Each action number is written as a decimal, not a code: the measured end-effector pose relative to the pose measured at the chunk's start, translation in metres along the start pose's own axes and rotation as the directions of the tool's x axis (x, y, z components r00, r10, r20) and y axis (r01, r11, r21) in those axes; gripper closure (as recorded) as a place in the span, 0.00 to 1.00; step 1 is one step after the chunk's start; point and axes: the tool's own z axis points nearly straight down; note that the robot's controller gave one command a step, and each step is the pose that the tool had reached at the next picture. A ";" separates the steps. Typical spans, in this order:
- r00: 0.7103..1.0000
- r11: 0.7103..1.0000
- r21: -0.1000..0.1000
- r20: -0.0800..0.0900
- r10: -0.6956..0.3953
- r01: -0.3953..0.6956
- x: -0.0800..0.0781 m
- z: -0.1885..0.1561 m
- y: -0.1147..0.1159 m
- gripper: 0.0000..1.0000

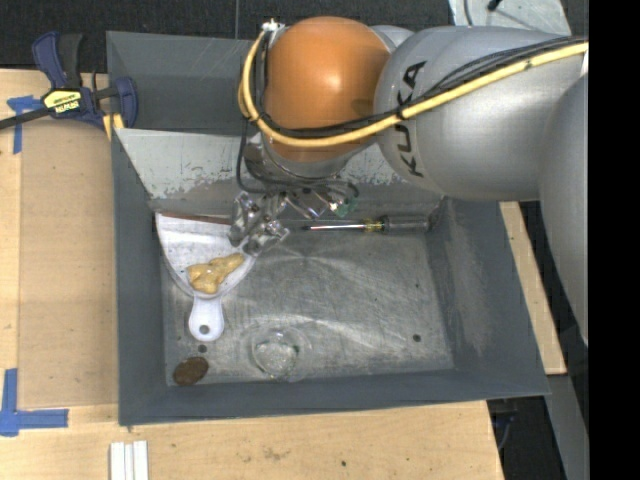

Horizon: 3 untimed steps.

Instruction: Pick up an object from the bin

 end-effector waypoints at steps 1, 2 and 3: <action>0.999 0.999 0.001 0.002 -0.041 0.041 0.001 -0.068 0.010 1.00; 0.966 0.966 0.004 0.004 -0.258 0.258 0.003 0.039 0.003 0.00; 0.966 0.966 0.002 0.003 -0.259 0.259 0.004 0.043 0.003 0.00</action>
Offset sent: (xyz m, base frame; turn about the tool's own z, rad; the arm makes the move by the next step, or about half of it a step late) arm -0.0054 -0.0005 -0.0427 -0.2647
